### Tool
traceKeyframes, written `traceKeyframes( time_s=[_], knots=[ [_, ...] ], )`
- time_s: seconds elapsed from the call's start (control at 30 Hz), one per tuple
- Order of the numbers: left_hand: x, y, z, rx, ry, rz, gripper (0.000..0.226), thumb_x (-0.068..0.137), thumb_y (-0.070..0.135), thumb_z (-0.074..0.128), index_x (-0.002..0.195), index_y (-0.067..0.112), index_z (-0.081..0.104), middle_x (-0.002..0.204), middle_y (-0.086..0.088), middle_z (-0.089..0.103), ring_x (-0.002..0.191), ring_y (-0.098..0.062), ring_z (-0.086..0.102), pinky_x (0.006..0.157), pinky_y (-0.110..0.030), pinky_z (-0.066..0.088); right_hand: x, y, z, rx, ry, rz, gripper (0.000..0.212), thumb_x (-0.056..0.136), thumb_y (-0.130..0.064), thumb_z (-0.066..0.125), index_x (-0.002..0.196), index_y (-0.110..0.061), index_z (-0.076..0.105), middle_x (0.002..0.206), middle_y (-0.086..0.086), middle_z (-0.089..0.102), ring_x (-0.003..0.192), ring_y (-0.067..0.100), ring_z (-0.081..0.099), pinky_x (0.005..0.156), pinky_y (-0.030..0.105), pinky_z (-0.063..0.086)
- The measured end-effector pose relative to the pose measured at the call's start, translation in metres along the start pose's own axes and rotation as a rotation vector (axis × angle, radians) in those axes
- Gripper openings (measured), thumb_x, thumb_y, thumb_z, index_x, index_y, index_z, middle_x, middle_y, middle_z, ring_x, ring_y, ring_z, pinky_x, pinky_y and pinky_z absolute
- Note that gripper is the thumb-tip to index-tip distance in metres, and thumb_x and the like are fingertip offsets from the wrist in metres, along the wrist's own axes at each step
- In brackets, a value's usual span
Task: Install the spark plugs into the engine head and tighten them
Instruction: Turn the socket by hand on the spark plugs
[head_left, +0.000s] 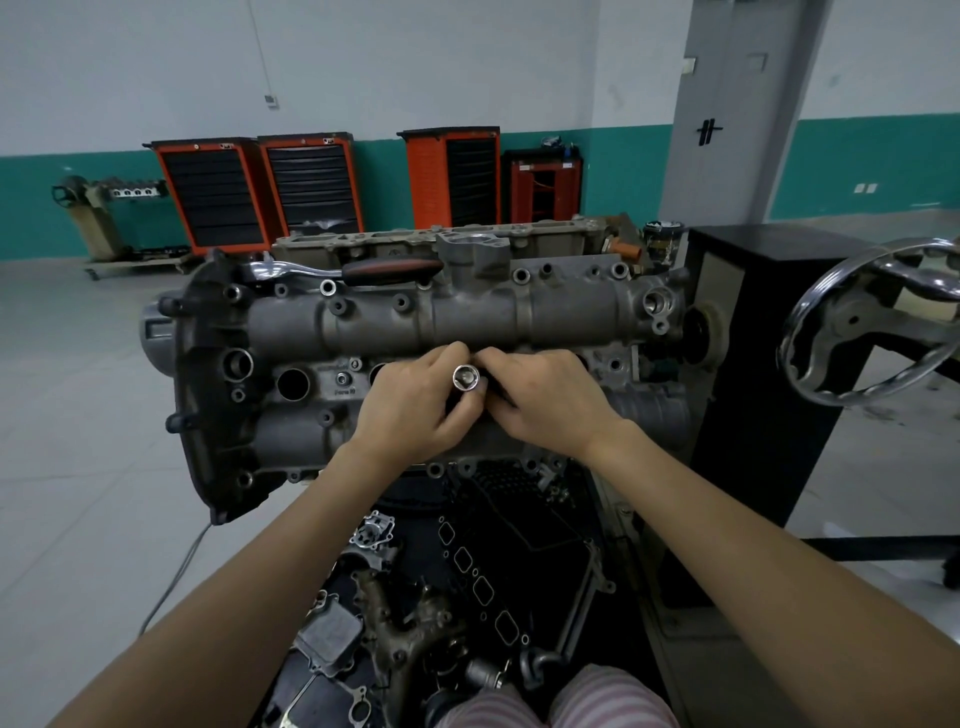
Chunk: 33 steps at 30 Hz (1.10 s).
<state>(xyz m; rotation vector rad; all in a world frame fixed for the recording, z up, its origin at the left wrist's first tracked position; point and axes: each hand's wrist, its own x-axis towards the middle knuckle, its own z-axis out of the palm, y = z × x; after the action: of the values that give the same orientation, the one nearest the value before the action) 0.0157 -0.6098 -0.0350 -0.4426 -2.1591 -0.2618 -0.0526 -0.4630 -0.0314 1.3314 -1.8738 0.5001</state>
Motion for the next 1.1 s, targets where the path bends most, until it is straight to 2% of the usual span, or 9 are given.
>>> traceKeyframes(
  time_s=[0.23, 0.3, 0.4, 0.47, 0.67, 0.8, 0.9, 1.0, 1.1],
  knots=[
    [0.0004, -0.0003, 0.0011, 0.049, -0.013, 0.004, 0.028, 0.076, 0.029, 0.046, 0.063, 0.005, 0.044, 0.054, -0.007, 0.049, 0.04, -0.03, 0.046, 0.041, -0.025, 0.029, 0.0016, -0.0036, -0.0016, 0.007, 0.045, 0.027, 0.018, 0.066, -0.008, 0.073, 0.071, 0.0, 0.057, 0.052, 0.008, 0.058, 0.041, 0.028, 0.053, 0.039, 0.023, 0.029],
    [0.0001, -0.001, 0.0015, 0.031, 0.001, -0.01, 0.029, 0.079, 0.028, 0.045, 0.062, 0.004, 0.044, 0.053, -0.007, 0.049, 0.039, -0.03, 0.045, 0.04, -0.025, 0.029, 0.0014, -0.0034, -0.0007, 0.017, 0.035, 0.036, 0.018, 0.07, -0.013, 0.07, 0.075, -0.001, 0.058, 0.053, 0.006, 0.059, 0.042, 0.028, 0.055, 0.039, 0.024, 0.031],
    [0.0001, -0.0004, 0.0008, 0.018, 0.014, -0.012, 0.031, 0.082, 0.027, 0.044, 0.065, 0.002, 0.048, 0.054, -0.008, 0.051, 0.039, -0.03, 0.046, 0.039, -0.026, 0.032, 0.0003, -0.004, -0.0016, 0.047, 0.001, 0.058, 0.03, 0.074, -0.018, 0.071, 0.097, -0.001, 0.061, 0.062, 0.004, 0.065, 0.051, 0.028, 0.061, 0.04, 0.03, 0.042],
    [0.0005, 0.0006, -0.0002, 0.01, 0.013, -0.003, 0.03, 0.083, 0.027, 0.043, 0.068, 0.001, 0.049, 0.057, -0.008, 0.051, 0.04, -0.03, 0.046, 0.039, -0.027, 0.034, 0.0003, -0.0037, -0.0021, 0.047, -0.018, 0.047, 0.033, 0.075, -0.019, 0.069, 0.103, -0.004, 0.062, 0.067, 0.004, 0.066, 0.057, 0.03, 0.063, 0.043, 0.034, 0.046],
    [-0.0002, -0.0001, -0.0006, 0.004, -0.002, 0.01, 0.029, 0.083, 0.026, 0.042, 0.07, 0.001, 0.048, 0.062, -0.009, 0.052, 0.041, -0.029, 0.048, 0.036, -0.031, 0.036, -0.0005, -0.0004, -0.0019, 0.025, -0.048, 0.02, 0.021, 0.083, -0.014, 0.059, 0.101, -0.004, 0.065, 0.076, 0.009, 0.068, 0.068, 0.033, 0.064, 0.05, 0.043, 0.047],
    [0.0002, -0.0006, 0.0009, 0.046, -0.01, -0.011, 0.028, 0.077, 0.029, 0.045, 0.068, 0.003, 0.047, 0.058, -0.006, 0.051, 0.04, -0.027, 0.046, 0.039, -0.024, 0.029, 0.0014, -0.0031, -0.004, 0.007, -0.008, 0.024, 0.014, 0.07, -0.006, 0.07, 0.08, 0.0, 0.061, 0.059, 0.01, 0.061, 0.05, 0.031, 0.058, 0.037, 0.031, 0.038],
    [-0.0003, -0.0016, 0.0026, 0.058, -0.002, -0.019, 0.03, 0.076, 0.031, 0.047, 0.06, 0.006, 0.044, 0.052, -0.004, 0.048, 0.04, -0.026, 0.045, 0.042, -0.022, 0.027, 0.0018, -0.002, 0.0002, -0.009, 0.013, 0.043, 0.018, 0.066, -0.005, 0.073, 0.072, 0.0, 0.057, 0.055, 0.009, 0.058, 0.045, 0.03, 0.055, 0.036, 0.028, 0.033],
    [-0.0008, -0.0031, 0.0021, 0.032, 0.007, -0.016, 0.032, 0.08, 0.03, 0.046, 0.058, 0.007, 0.044, 0.049, -0.004, 0.047, 0.039, -0.026, 0.044, 0.041, -0.024, 0.029, 0.0013, -0.0016, 0.0014, -0.004, 0.025, 0.056, 0.017, 0.072, -0.011, 0.071, 0.076, -0.001, 0.058, 0.056, 0.007, 0.059, 0.047, 0.03, 0.057, 0.038, 0.03, 0.035],
    [-0.001, -0.0026, 0.0007, 0.003, -0.007, -0.008, 0.032, 0.082, 0.029, 0.043, 0.063, 0.005, 0.047, 0.052, -0.006, 0.049, 0.041, -0.029, 0.046, 0.039, -0.03, 0.034, 0.0011, -0.0013, 0.0022, 0.029, 0.007, 0.056, 0.023, 0.074, -0.016, 0.069, 0.091, -0.002, 0.061, 0.059, 0.004, 0.062, 0.051, 0.029, 0.06, 0.039, 0.031, 0.042]
  ],
)
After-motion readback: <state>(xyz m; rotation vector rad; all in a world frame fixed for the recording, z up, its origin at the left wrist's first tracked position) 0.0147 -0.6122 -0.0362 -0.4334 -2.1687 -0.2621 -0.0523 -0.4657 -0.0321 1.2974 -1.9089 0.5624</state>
